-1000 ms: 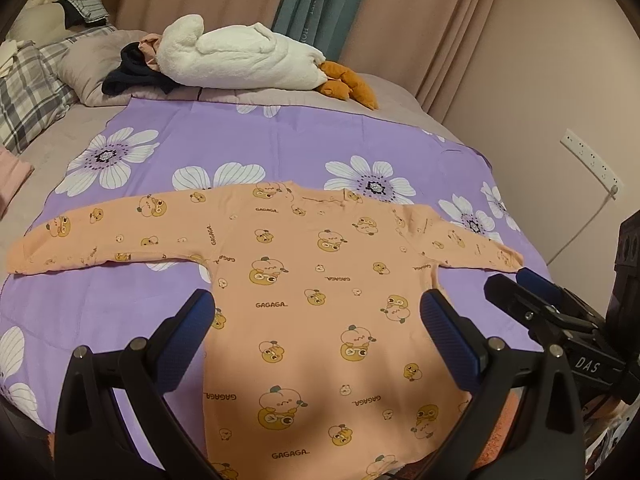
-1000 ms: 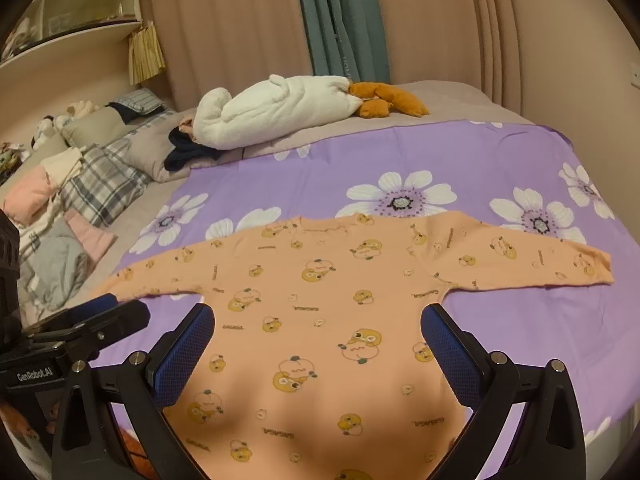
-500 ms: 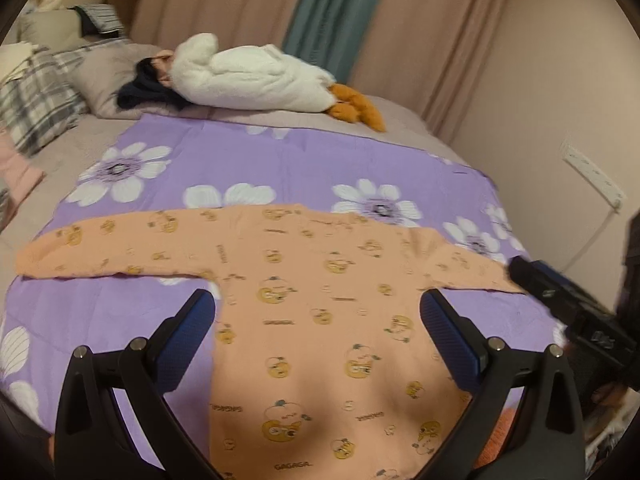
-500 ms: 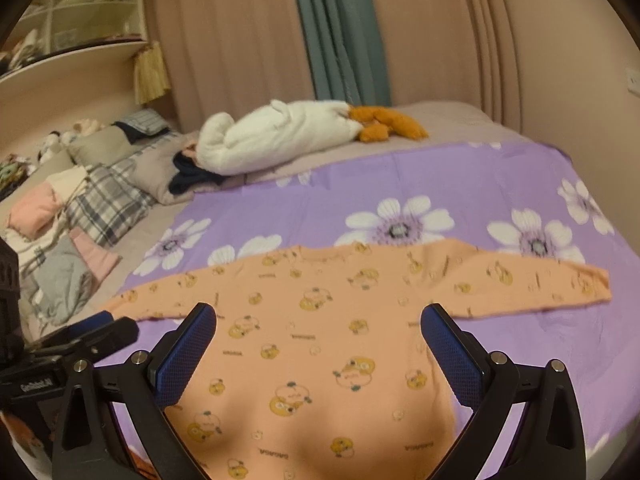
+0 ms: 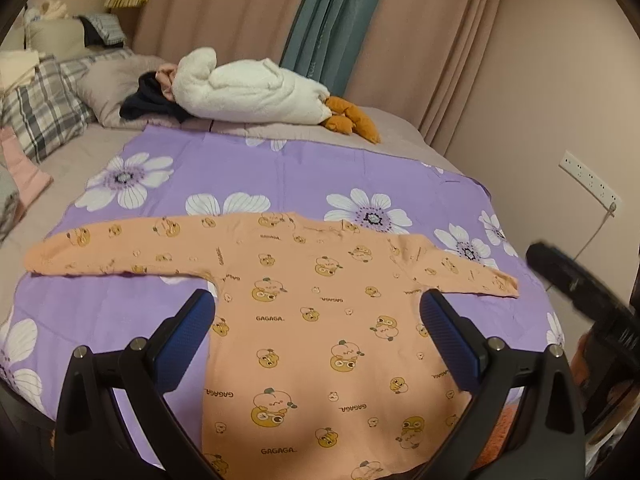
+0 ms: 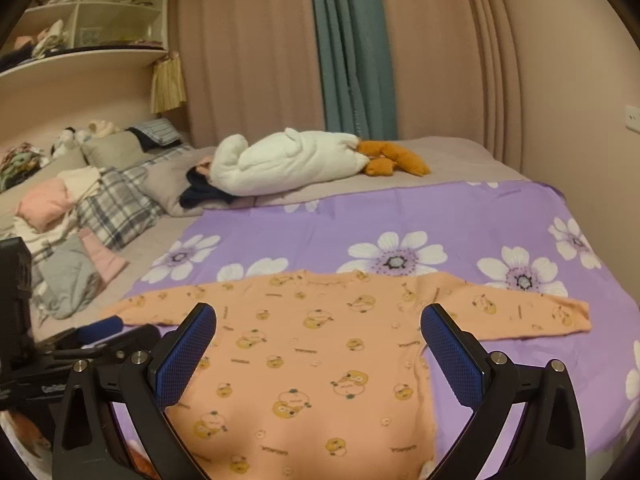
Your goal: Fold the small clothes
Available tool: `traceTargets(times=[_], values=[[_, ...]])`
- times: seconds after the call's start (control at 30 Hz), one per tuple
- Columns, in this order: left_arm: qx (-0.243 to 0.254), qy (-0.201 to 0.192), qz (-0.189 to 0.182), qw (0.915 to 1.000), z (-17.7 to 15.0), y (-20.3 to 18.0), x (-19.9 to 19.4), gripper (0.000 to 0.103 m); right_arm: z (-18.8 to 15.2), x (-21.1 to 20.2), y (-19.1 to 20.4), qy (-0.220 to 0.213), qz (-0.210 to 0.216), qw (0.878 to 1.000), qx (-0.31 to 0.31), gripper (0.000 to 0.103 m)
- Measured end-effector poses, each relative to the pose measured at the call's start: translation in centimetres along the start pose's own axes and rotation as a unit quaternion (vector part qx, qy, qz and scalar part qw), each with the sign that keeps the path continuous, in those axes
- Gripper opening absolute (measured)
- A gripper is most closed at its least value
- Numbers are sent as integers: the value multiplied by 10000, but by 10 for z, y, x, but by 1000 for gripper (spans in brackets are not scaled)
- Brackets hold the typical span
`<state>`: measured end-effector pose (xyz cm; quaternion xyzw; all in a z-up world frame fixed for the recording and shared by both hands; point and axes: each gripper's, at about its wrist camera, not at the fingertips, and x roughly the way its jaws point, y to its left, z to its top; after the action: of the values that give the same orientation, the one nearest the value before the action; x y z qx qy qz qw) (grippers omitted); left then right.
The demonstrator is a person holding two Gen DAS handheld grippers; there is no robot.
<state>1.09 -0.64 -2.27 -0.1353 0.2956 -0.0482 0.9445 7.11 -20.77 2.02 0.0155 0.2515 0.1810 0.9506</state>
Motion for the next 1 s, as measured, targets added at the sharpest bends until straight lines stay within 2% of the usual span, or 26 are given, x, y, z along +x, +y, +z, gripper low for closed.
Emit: traceTargets(times=[0.1, 0.23, 0.37, 0.57, 0.6, 0.67, 0.77, 0.87, 0.93, 1.0], values=[[-28, -14, 115, 9999, 2, -3, 1, 103, 16, 1, -4, -53, 248, 9997, -4, 102], [-102, 105, 64, 9999, 5, -5, 13, 103, 33, 8, -13, -93, 326, 9993, 126, 102], [-148, 125, 237, 9995, 0, -6, 28, 103, 40, 16, -27, -151, 506, 9981, 315, 102], [-369, 369, 311, 9982, -19, 1, 61, 102, 46, 47, -59, 75, 736, 9938, 832, 102], [-396, 392, 308, 9980, -21, 1, 64, 102, 47, 52, -63, 70, 687, 9939, 862, 102], [-497, 532, 355, 9967, -27, 4, 75, 102, 50, 63, -74, 13, 315, 9957, 877, 102], [-520, 623, 396, 9959, -33, 6, 88, 102, 45, 97, -104, 297, -208, 9928, 1142, 102], [-529, 768, 488, 9944, -42, 11, 100, 102, 26, 116, -139, 439, -500, 9855, 1559, 95], [-569, 896, 520, 9930, -48, 15, 110, 102, 15, 122, -161, 493, -583, 9807, 1801, 92], [-574, 951, 563, 9922, -54, 16, 117, 102, 3, 125, -180, 549, -647, 9768, 1968, 85]])
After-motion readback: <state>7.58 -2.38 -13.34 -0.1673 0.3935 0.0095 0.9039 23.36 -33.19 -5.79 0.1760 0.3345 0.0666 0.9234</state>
